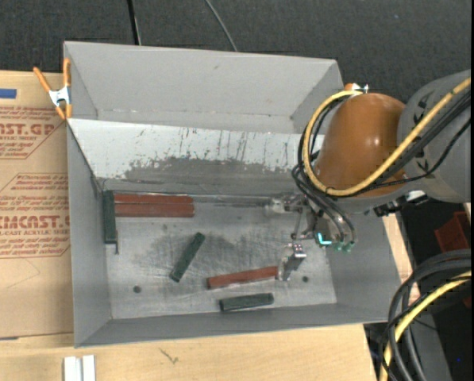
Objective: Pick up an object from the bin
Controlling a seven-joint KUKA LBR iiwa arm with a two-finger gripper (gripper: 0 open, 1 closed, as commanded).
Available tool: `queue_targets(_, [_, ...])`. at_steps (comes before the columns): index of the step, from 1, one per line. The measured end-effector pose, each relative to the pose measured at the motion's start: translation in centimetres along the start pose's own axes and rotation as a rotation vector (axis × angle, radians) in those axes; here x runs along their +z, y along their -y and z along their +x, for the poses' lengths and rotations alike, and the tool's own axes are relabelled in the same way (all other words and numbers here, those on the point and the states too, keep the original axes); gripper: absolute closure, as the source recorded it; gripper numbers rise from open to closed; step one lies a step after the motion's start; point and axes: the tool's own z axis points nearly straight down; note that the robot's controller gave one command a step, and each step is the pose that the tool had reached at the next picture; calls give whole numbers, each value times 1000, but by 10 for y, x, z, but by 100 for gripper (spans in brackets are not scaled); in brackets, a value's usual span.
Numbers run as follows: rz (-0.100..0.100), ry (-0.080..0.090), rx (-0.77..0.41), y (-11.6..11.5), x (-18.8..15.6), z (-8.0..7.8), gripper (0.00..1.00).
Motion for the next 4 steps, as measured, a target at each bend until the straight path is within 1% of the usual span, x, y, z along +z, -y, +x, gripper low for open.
queue_targets(1, [0, 8, 0, 0, -4, -2, 0])
queue_targets(2, [0, -2, -144, -9, 101, 3, 100])
queue_targets(3, [1, -1, -145, -9, 101, 3, 100])
queue_targets(4, [1, 9, -149, 7, -28, -3, 100])
